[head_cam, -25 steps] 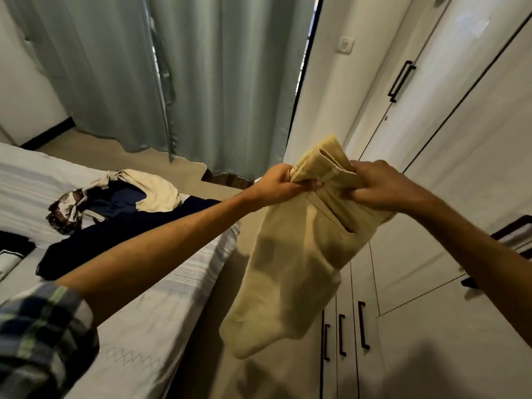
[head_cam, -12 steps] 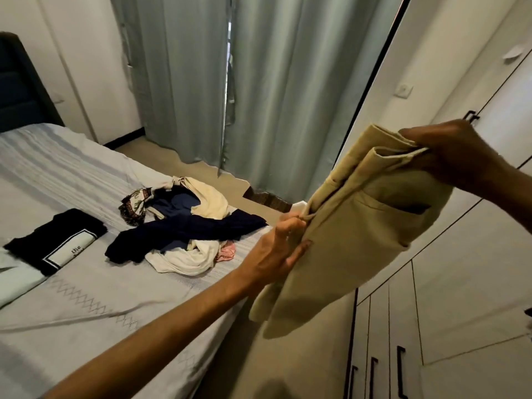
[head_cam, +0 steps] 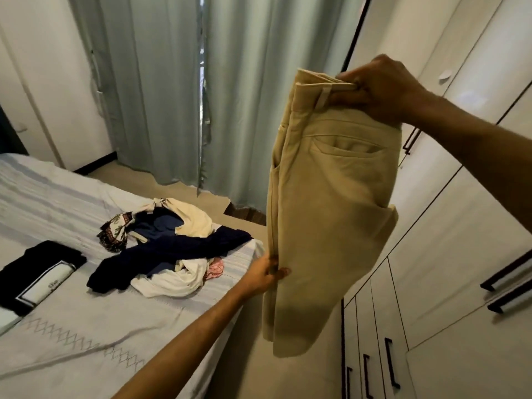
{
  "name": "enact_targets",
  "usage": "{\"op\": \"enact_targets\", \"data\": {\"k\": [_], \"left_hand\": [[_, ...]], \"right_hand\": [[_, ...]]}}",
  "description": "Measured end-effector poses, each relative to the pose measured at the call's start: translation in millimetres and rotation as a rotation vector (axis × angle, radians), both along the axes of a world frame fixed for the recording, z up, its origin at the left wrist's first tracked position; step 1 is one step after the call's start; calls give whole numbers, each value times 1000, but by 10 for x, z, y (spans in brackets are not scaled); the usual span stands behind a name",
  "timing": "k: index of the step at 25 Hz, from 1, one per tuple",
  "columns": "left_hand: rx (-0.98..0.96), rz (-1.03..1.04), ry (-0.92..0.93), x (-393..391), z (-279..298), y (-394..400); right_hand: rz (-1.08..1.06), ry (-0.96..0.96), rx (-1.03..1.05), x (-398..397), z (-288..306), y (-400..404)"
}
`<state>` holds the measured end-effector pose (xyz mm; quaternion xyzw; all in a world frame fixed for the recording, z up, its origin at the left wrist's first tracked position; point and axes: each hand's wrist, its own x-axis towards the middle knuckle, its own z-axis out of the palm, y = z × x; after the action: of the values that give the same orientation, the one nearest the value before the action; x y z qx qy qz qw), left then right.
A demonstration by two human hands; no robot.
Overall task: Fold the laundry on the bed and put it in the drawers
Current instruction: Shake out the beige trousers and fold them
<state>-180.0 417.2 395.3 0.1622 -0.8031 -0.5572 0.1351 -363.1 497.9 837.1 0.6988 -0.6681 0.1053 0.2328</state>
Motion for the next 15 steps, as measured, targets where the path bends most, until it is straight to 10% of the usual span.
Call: {"op": "enact_targets", "data": {"k": [8, 15], "left_hand": [[-91, -24, -423, 478, -970, -226], [112, 275, -412, 1371, -1619, -179]], "right_hand": [[-240, -163, -181, -449, 382, 223], [-388, -160, -233, -946, 299, 413]]}}
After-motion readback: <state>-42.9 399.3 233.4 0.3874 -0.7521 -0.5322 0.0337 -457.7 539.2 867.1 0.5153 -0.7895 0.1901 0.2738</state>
